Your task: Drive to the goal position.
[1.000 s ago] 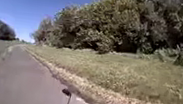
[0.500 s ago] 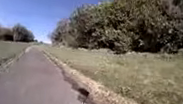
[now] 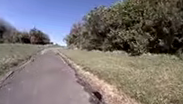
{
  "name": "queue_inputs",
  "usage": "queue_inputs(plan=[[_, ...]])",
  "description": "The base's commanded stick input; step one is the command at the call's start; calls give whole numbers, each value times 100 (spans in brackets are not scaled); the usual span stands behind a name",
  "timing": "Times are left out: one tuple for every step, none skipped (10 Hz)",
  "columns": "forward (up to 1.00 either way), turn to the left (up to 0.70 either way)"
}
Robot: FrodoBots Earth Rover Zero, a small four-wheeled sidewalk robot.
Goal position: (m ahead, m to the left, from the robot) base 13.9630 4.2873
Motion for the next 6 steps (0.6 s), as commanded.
queue_inputs(plan=[[0,45],[0,45],[0,45],[0,45],[0,45],[0,45]])
